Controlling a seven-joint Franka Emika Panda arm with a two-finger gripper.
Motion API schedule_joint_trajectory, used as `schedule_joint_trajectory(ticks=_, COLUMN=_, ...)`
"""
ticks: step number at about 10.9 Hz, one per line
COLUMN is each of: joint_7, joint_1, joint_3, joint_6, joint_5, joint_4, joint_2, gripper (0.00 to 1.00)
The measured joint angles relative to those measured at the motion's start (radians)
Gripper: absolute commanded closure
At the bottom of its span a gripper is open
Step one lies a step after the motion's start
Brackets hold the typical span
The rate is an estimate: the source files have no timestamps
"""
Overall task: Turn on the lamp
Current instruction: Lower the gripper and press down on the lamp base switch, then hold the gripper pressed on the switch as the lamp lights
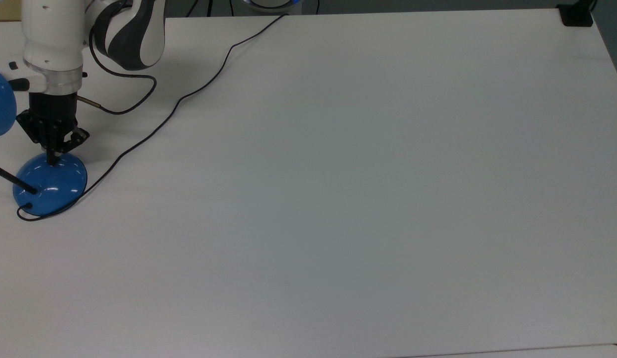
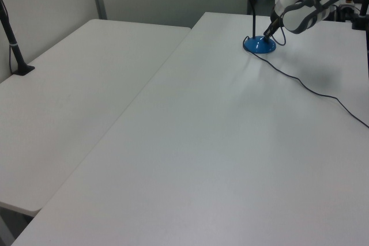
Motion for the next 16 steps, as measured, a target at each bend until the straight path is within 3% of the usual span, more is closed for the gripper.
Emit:
schedule_joint_trajectory(ticks=12, joint_7=0.000, joint_1=-0.001, joint_3=0.000, joint_6=0.001, joint_5=0.000, joint_4=0.028, joint_2=0.023, gripper=1.00)
schedule_joint_trajectory(ticks=16, joint_7=0.002, joint_1=0.002, joint_3=0.002, joint_6=0.003, joint_5=0.004, joint_4=0.027, joint_2=-0.010, gripper=1.00)
